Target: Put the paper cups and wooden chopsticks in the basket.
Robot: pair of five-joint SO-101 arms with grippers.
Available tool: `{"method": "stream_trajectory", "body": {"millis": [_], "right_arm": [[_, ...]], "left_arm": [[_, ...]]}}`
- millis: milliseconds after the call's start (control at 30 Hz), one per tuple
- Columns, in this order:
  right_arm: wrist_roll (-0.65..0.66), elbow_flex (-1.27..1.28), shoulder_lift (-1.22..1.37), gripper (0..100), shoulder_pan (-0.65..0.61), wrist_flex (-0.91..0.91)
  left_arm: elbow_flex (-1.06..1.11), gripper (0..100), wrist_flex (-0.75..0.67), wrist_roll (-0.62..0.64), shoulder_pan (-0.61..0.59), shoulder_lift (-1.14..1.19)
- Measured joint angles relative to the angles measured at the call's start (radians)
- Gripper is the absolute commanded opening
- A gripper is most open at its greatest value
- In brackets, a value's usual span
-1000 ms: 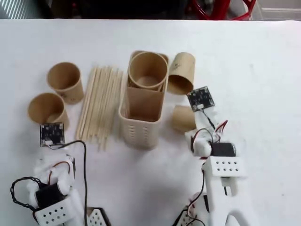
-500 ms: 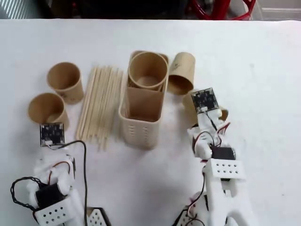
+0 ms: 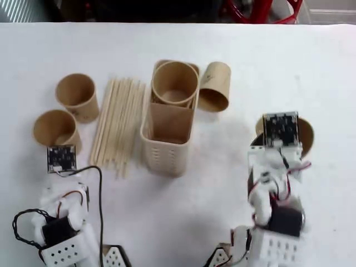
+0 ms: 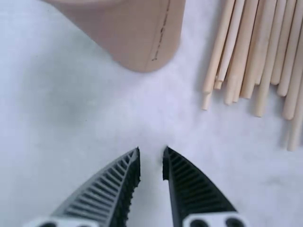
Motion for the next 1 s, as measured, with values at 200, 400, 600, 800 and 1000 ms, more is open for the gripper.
{"method": "stream_trajectory", "body": {"millis": [200, 400, 600, 800, 1000], "right_arm": [[0.0, -0.27, -0.057, 1.7, -0.098, 0.247], [0.0, -0.525, 0.12, 1.7, -0.172, 0.341], [-0.002, -0.806, 0.336, 1.7, -0.278, 0.381], [-0.002, -1.062, 0.512, 1.7, -0.431, 0.361], [-0.002, -1.115, 0.709, 1.7, -0.539, 0.17]], "left_arm": [[0.0, 10, 0.0, 0.0, 0.0, 0.0], [0.0, 10, 0.0, 0.0, 0.0, 0.0], [0.0, 10, 0.0, 0.0, 0.0, 0.0], [0.0, 10, 0.0, 0.0, 0.0, 0.0], [0.0, 10, 0.0, 0.0, 0.0, 0.0]]}}
